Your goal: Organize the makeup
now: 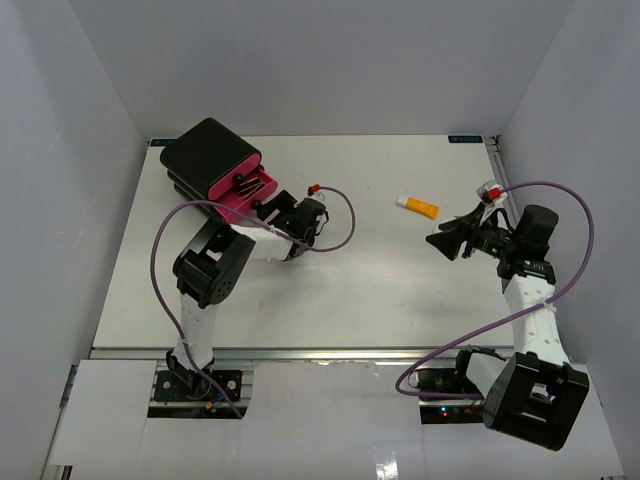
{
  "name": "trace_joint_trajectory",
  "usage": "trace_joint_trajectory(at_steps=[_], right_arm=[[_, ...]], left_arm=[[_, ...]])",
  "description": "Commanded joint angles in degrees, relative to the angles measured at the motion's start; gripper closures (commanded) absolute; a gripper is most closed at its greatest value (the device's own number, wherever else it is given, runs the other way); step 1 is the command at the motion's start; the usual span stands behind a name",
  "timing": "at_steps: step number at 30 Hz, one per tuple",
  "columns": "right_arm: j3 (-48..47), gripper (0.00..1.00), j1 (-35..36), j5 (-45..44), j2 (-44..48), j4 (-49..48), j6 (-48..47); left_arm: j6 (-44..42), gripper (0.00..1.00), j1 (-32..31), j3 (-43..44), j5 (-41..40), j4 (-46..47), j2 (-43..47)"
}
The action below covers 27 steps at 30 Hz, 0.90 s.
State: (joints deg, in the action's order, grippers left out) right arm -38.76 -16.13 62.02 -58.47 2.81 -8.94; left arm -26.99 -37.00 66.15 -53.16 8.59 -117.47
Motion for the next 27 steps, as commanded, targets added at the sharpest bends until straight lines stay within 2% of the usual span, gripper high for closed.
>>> trace_joint_trajectory(at_steps=[1,8,27], right_arm=[[-0.17,0.34,-0.56,1.77,0.81,-1.75,0.70],[-0.17,0.34,-0.84,1.89,0.81,-1.85,0.86],[0.18,0.34,-1.04,2.05,0.55,-2.11,1.12]], left_arm=[[2.55,0.13,2.77,5.47,0.79,-4.10,-1.00],[6.54,0.12,5.32,10.82,3.19,-10.58,-2.52],[11.23,0.11,10.05,19.26,7.82,-18.97,-6.05]])
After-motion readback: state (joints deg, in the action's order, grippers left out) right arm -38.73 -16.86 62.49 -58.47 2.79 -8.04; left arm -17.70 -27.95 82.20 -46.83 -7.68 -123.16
